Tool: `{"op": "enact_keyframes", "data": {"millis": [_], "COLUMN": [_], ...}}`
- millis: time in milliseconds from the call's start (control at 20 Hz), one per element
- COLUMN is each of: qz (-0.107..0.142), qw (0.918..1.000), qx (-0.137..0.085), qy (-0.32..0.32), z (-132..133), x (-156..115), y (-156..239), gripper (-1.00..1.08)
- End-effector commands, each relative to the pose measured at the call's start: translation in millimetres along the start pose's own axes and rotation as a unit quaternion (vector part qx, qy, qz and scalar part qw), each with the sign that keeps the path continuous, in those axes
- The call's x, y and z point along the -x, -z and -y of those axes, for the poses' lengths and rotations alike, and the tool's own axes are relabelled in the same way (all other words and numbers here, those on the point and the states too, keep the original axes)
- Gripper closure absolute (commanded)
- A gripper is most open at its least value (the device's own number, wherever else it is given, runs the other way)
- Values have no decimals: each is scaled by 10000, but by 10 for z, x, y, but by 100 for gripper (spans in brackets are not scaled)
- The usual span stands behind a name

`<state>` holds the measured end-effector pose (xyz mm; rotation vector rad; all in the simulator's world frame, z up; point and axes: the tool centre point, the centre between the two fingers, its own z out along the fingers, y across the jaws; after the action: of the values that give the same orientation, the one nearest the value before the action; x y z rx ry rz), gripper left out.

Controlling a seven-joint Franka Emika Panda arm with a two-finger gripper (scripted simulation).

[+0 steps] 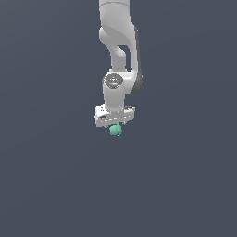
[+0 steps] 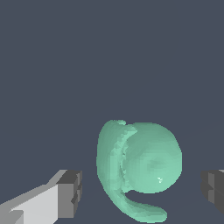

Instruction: Pick up the object and move it to a goal position.

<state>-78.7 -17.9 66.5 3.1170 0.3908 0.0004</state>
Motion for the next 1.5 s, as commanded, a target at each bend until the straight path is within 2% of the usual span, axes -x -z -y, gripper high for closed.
{"op": "enact_keyframes", "data": {"millis": [0, 350, 400, 1050, 1450], "qz": [2, 1, 1, -2, -2], "qw": [10000, 10000, 10000, 10000, 10000], "qx": [-1, -1, -1, 1, 1], "qy": [4, 14, 14, 10, 10], "z": [1, 3, 3, 4, 66], "x": [8, 3, 3, 8, 66], "y": [-125, -267, -267, -239, 7], "gripper": [-92, -92, 108, 108, 108]}}
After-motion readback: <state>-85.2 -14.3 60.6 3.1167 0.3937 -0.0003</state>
